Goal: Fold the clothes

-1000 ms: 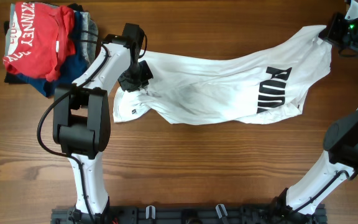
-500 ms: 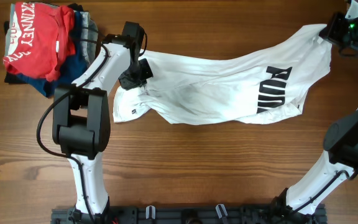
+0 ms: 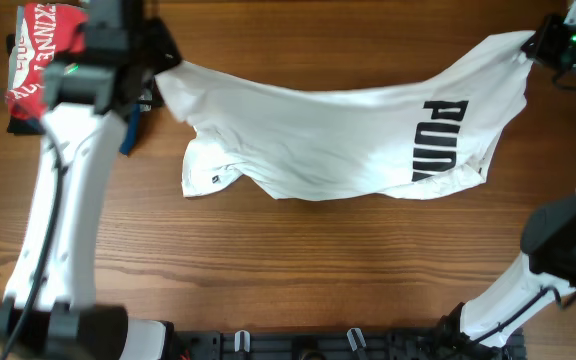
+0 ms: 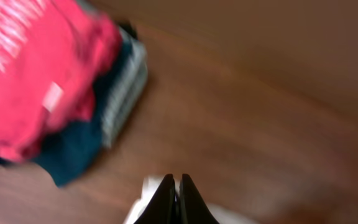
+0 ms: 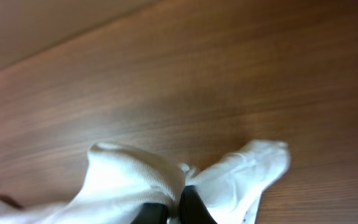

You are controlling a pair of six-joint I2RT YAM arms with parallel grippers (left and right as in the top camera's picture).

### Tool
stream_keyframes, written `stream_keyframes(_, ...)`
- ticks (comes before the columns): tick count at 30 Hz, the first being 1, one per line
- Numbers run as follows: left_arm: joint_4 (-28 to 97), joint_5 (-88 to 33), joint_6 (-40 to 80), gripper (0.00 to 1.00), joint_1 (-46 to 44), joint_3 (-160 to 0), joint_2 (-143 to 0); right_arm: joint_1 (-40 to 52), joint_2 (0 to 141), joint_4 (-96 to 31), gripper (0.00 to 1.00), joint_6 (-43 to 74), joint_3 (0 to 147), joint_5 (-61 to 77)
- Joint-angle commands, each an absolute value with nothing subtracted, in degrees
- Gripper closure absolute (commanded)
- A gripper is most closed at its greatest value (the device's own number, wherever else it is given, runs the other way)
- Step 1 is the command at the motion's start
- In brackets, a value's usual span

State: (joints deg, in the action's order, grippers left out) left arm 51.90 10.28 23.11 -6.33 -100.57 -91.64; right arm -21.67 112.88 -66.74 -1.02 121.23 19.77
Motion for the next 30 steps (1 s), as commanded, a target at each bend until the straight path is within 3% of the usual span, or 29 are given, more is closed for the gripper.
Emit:
stream_keyframes(1,48.31,12.93,20.95,0.96,-2.83,-100.97,-85.86,-23.35,104.47,-66.19,0.96,-1.91,121.84,21.04)
stream_keyframes(14,45.98,9.41,19.68,0.96,-4.62,-101.21,-67.35,-27.62,84.73,-66.3,0.96,-1.72,121.84,22.09)
stream_keyframes(24,56.05,-1.76,19.66,0.96,-11.6,-101.21,-76.69,-27.62,88.05,-69.56,0.96,-1.76,121.78,24.71)
stream_keyframes(27,56.4,-6.44,18.37,0.57,-14.15,-101.21,-85.49,-27.62,90.59,-70.57,0.96,-2.48,121.78,24.71)
stream_keyframes(30,55.07,-9.78,15.11,0.34,-16.36,-101.21,-92.62,-27.57,92.49,-70.63,0.96,-2.48,121.78,24.97)
